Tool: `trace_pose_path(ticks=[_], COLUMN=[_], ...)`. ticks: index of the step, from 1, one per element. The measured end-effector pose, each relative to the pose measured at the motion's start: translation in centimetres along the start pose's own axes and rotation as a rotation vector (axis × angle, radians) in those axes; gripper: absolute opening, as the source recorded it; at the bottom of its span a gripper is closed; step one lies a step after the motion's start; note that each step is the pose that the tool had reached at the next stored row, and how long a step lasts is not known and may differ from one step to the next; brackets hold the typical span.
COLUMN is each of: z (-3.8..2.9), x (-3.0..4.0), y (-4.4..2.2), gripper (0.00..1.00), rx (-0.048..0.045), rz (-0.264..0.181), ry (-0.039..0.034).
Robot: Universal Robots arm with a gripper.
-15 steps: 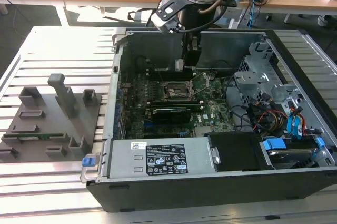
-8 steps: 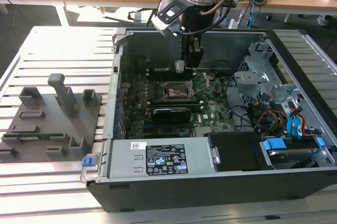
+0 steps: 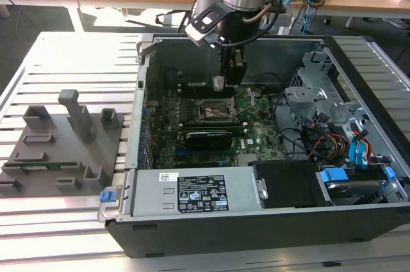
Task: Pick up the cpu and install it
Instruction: 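Place the cpu into insertion slot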
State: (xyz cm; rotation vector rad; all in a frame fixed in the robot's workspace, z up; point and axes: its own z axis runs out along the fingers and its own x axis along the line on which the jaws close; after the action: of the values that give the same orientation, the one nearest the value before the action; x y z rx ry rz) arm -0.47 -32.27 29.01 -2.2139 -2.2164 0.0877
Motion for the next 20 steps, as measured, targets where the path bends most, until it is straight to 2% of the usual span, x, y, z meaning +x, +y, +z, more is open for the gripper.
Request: trace_pose_path(ticks=[20], z=[1.19], x=[0.04], y=[0.05], gripper=[0.55], rx=[0.0000], rz=[0.000], ry=[0.0000])
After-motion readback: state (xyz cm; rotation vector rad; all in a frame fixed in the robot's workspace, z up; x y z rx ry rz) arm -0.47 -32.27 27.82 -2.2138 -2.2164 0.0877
